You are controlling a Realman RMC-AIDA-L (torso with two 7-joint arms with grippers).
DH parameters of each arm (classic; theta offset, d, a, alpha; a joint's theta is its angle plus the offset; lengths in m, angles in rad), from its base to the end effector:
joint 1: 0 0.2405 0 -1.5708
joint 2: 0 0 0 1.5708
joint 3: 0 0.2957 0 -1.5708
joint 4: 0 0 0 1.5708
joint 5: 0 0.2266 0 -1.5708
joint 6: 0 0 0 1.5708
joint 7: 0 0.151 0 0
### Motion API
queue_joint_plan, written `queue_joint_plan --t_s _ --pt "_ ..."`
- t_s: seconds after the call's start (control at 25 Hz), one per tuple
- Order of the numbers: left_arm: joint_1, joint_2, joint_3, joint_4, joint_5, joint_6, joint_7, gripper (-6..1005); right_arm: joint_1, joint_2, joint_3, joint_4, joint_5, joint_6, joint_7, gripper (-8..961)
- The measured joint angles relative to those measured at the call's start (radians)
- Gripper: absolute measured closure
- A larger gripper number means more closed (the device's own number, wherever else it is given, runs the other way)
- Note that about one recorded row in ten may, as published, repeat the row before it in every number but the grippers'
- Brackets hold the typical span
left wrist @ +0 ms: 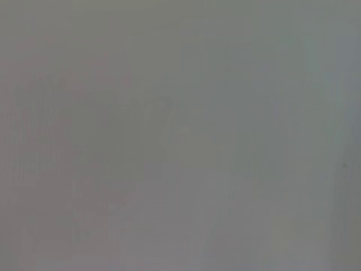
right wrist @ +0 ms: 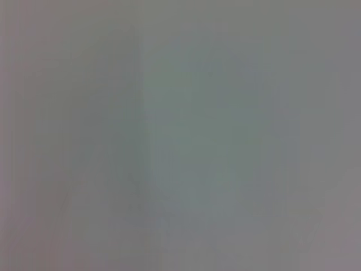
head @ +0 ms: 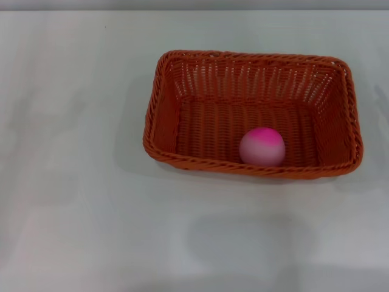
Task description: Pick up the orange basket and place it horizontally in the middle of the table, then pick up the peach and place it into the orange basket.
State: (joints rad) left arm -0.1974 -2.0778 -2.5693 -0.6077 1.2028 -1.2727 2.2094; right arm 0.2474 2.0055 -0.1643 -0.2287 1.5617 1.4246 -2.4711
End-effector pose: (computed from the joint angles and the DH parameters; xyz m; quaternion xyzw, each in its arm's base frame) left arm -0.4198 0.3084 0.0846 -0.7051 -0.2438 -0.3435 0.5704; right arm 0.4471 0.2742 0.0410 -0.7254 0.2580 0.3144 0.5552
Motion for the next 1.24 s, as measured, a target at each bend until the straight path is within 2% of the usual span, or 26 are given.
queue_joint_plan --t_s 0.56,1.24 --pt "-0.008 0.0 0.0 0.033 -0.052 0.002 0.055 128 0.001 0.002 0.013 0.094 0.09 -0.003 -0.157 355" --pt "-0.036 0.0 0.012 0.054 -0.06 0.09 0.091 124 0.006 0.004 0.011 0.109 0.091 -0.03 -0.187 355"
